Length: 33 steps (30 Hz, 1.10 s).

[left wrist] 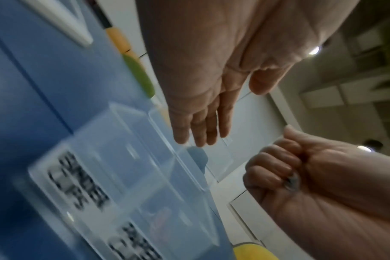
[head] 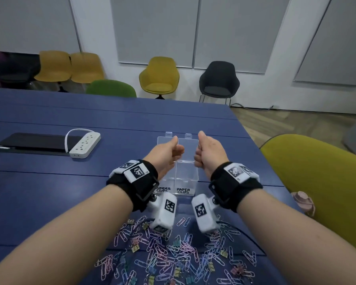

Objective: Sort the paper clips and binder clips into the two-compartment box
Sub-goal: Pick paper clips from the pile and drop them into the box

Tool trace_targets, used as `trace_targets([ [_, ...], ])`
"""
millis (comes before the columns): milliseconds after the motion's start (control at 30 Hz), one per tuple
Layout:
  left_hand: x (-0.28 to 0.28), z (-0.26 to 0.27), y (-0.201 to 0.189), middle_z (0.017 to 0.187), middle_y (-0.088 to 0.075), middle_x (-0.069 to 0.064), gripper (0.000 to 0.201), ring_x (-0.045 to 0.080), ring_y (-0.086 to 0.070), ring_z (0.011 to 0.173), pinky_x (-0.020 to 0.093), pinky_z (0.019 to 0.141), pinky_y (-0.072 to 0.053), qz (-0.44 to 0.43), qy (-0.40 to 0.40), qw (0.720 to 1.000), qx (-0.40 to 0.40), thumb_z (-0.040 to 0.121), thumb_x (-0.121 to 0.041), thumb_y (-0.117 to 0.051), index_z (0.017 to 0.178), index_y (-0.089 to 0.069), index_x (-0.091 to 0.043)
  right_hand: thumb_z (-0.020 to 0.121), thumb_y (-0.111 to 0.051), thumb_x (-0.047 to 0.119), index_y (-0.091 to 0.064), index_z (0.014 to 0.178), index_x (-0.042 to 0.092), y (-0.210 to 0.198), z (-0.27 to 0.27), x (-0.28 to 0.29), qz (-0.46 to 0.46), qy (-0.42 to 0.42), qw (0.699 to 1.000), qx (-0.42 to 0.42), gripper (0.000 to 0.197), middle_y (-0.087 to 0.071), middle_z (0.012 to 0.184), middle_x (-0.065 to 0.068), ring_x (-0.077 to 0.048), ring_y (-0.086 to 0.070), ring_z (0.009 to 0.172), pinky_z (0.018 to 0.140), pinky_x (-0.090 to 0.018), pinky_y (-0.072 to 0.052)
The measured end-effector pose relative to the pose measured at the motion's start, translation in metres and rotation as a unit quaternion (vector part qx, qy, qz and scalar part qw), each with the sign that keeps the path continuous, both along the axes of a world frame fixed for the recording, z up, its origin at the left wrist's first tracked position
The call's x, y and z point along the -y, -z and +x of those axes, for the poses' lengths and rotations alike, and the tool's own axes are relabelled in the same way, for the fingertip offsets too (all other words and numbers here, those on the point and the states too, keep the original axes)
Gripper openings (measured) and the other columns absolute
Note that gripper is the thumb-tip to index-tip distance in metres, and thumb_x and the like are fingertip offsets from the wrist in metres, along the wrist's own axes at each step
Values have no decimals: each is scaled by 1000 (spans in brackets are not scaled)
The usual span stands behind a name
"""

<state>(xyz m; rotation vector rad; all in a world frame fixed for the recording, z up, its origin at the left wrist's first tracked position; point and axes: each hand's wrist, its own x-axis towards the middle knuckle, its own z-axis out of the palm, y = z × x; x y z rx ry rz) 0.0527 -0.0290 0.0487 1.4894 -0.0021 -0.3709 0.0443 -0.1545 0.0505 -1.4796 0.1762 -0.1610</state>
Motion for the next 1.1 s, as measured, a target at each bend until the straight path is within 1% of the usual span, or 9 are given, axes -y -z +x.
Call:
trace_targets([
  [200,-53,-16,6,90,-67,0,20,15,-62,82,28,77,-45,114,42,987,107,98,-21,-48,88,-63,-13,99,-36,32,-45,54,14,22,20,-12,-160,-14,986,39,50,-51,57,-5,-23,-52,62,66,-33,-40],
  [333,-91,-36,18,82,-66,3,9,11,-61,71,21,66,-49,226,96,960,132,93,-10,-55,89,-63,-9,98,-38,28,-48,56,15,29,6,-3,-231,32,969,81,45,-56,65,-1,-20,-53,70,72,-34,-41],
  [433,-114,-53,28,78,-66,5,9,12,-59,65,21,65,-51,342,166,914,143,88,-7,-61,85,-62,-14,96,-43,24,-51,63,5,31,-16,4,-267,39,957,111,39,-55,64,-1,-17,-49,63,68,-32,-41],
  [533,-124,-69,37,83,-67,-7,11,4,-60,71,15,72,-49,466,215,837,191,83,-13,-65,86,-64,-24,93,-50,24,-51,67,4,33,-40,10,-342,-19,933,109,32,-54,63,1,-20,-50,64,67,-32,-43],
  [600,-122,-76,40,86,-64,-13,16,2,-60,77,12,73,-45,512,230,799,215,82,-13,-64,90,-65,-27,91,-54,22,-55,72,10,35,-54,9,-457,-128,878,61,23,-57,72,0,-23,-54,72,69,-30,-42],
  [667,-116,-82,42,93,-62,-13,28,3,-59,85,12,75,-42,543,254,768,224,83,-5,-57,98,-68,-25,91,-55,19,-62,87,18,39,-67,6,-579,-245,777,0,8,-63,92,0,-17,-55,84,76,-24,-43],
  [800,-96,-90,44,118,-60,-8,50,12,-57,110,21,91,-45,571,331,707,256,78,8,-53,115,-64,-25,88,-47,-2,-58,126,22,55,-88,2,-663,-353,658,-44,46,-53,130,-2,-22,-52,117,101,-35,-45],
  [933,-85,-91,53,121,-56,-5,49,18,-55,112,31,96,-47,596,365,666,260,80,3,-59,120,-60,-25,84,-48,-5,-53,133,20,60,-100,3,-673,-380,634,-34,55,-46,132,-3,-25,-50,120,100,-34,-44],
  [1100,-74,-89,61,117,-55,1,34,22,-54,107,31,88,-44,612,348,659,265,82,-9,-64,114,-61,-19,85,-59,10,-59,119,15,62,-115,3,-675,-382,632,-9,34,-52,123,-4,-24,-52,112,94,-34,-46],
])
